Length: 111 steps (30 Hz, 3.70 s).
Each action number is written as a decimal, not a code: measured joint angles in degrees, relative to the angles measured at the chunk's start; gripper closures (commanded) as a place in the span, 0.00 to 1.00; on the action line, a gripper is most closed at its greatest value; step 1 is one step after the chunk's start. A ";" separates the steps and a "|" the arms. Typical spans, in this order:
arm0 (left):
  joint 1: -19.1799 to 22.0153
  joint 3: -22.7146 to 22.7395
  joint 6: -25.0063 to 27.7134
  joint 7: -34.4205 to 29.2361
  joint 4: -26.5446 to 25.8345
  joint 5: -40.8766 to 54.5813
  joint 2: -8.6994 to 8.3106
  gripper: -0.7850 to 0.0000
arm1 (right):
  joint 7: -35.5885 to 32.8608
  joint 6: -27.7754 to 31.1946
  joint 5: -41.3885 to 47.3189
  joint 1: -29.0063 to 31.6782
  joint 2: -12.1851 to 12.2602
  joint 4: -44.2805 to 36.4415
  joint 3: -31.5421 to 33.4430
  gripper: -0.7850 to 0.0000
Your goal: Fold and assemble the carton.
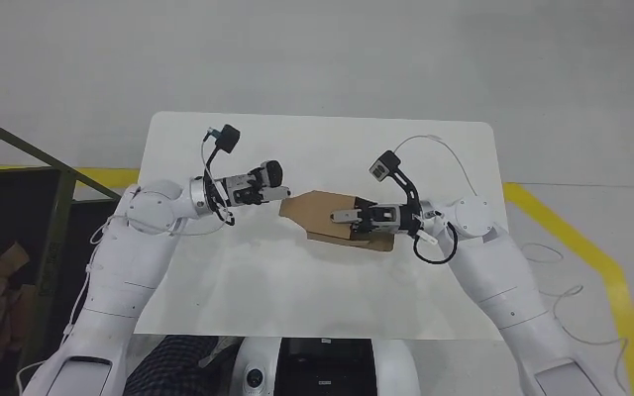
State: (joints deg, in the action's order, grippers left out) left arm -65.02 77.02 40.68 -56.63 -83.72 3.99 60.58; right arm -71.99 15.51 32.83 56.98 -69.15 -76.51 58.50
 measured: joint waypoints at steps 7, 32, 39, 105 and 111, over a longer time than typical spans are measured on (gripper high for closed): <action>0.27 -1.65 1.30 5.54 -0.73 -8.12 0.13 0.00 | -0.34 -0.03 -0.14 -0.13 -0.05 -0.43 -0.38 1.00; -1.39 -4.50 2.01 8.35 -1.96 -10.48 -0.67 0.00 | -0.57 -0.01 0.87 0.35 0.22 -1.03 0.38 1.00; -0.58 -6.22 1.13 8.63 -1.66 -11.04 -0.63 0.00 | -0.55 0.07 1.44 0.40 0.19 -1.02 0.37 1.00; 1.90 -12.92 -0.33 9.20 -1.50 -8.60 -1.31 0.00 | -1.09 -0.06 3.76 0.17 -0.11 0.44 0.01 1.00; 2.24 -13.50 -0.35 9.07 -1.88 -8.14 -1.31 0.00 | -1.21 0.01 3.93 0.00 -0.23 0.79 -0.28 1.00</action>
State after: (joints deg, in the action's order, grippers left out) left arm -62.78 63.52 40.33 -47.56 -85.59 -4.15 59.27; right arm -73.20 15.53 36.76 56.98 -69.38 -75.72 58.22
